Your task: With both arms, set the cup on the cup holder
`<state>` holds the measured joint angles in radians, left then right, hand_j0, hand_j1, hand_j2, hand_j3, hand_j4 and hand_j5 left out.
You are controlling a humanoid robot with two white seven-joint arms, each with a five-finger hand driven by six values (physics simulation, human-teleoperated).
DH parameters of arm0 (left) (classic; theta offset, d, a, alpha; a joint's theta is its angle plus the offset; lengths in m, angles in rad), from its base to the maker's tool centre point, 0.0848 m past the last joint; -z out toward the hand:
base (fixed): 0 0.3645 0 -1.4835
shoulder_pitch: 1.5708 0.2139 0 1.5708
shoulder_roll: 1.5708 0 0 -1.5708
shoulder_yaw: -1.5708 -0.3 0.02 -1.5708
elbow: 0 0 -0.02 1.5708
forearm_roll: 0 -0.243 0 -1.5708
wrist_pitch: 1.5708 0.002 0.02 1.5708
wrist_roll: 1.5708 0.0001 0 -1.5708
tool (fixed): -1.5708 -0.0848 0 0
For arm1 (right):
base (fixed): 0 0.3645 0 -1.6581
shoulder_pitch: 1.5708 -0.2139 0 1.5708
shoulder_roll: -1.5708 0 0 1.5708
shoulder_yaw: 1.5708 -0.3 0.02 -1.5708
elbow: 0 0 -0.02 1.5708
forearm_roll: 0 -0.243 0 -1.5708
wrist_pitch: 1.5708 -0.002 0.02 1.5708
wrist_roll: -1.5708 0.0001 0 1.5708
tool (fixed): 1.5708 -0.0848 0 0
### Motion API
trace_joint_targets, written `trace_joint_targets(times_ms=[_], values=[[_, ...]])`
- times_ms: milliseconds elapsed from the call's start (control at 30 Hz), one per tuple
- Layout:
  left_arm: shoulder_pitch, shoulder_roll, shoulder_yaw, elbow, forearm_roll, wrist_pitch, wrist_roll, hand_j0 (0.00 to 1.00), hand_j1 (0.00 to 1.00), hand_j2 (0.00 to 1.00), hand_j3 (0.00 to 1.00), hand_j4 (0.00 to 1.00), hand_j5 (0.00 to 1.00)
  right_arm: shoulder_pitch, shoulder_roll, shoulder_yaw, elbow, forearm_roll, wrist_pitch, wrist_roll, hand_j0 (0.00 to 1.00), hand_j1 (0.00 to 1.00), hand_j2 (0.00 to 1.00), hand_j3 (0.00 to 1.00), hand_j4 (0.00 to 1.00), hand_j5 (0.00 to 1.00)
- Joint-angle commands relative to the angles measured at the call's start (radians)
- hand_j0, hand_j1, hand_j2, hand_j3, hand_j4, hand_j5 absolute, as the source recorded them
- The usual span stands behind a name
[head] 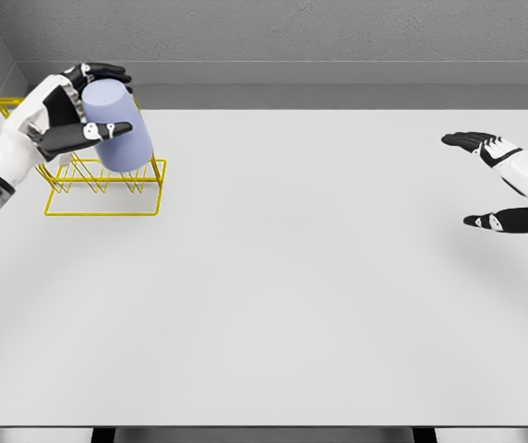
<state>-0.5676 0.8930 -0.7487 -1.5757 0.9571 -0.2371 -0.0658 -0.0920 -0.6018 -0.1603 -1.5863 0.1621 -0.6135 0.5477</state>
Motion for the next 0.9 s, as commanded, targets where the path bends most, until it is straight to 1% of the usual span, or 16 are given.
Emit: trace_joint_targets(times_ms=[0,233,267,300,333,367,400,633,867], values=[[0.0,-0.006,0.0,0.005,0.002,0.001,0.0,0.66,0.66,0.66,0.66,0.66,0.66,0.002,0.0,-0.001,0.0,-0.007,0.003,0.0,1.0,1.0,1.0,1.0,1.0,1.0],[0.003,-0.008,-0.001,0.008,0.002,0.001,0.0,0.67,0.67,0.67,0.67,0.67,0.67,0.002,0.0,-0.001,0.0,-0.007,0.003,0.001,1.0,1.0,1.0,1.0,1.0,1.0],[0.003,-0.008,-0.001,0.008,0.002,0.001,-0.002,0.69,0.69,0.69,0.69,0.69,0.69,0.002,0.0,-0.001,0.0,-0.007,0.003,0.001,1.0,1.0,1.0,1.0,1.0,1.0],[0.003,-0.008,-0.001,0.008,0.002,0.001,0.0,0.72,0.72,0.72,0.72,0.72,0.72,0.002,0.0,-0.001,0.0,-0.007,0.003,0.001,1.0,1.0,1.0,1.0,1.0,1.0],[0.003,-0.006,-0.001,0.008,-0.001,0.002,-0.002,0.79,0.79,0.79,0.79,0.79,0.79,0.002,0.0,-0.001,0.0,-0.007,0.003,0.001,1.0,1.0,1.0,1.0,1.0,1.0],[0.003,-0.006,-0.001,0.008,-0.005,0.002,-0.002,0.83,0.83,0.83,0.83,0.83,0.83,0.002,0.0,-0.001,0.002,-0.007,0.003,0.001,1.0,1.0,1.0,1.0,1.0,1.0],[0.003,-0.006,-0.001,0.008,-0.006,0.002,-0.002,0.85,0.85,0.85,0.85,0.85,0.85,0.002,0.0,-0.001,0.0,-0.007,0.003,0.001,1.0,1.0,1.0,1.0,1.0,1.0],[0.002,-0.006,-0.001,0.006,-0.008,0.002,-0.003,0.85,0.85,0.85,0.85,0.85,0.85,0.002,0.0,-0.001,0.0,-0.007,0.003,0.001,1.0,1.0,1.0,1.0,1.0,1.0],[-0.002,0.003,-0.001,-0.012,-0.006,0.001,-0.002,0.85,0.85,0.85,0.85,0.85,0.85,0.002,0.0,-0.001,0.002,-0.007,0.003,0.001,1.0,1.0,1.0,1.0,1.0,1.0]])
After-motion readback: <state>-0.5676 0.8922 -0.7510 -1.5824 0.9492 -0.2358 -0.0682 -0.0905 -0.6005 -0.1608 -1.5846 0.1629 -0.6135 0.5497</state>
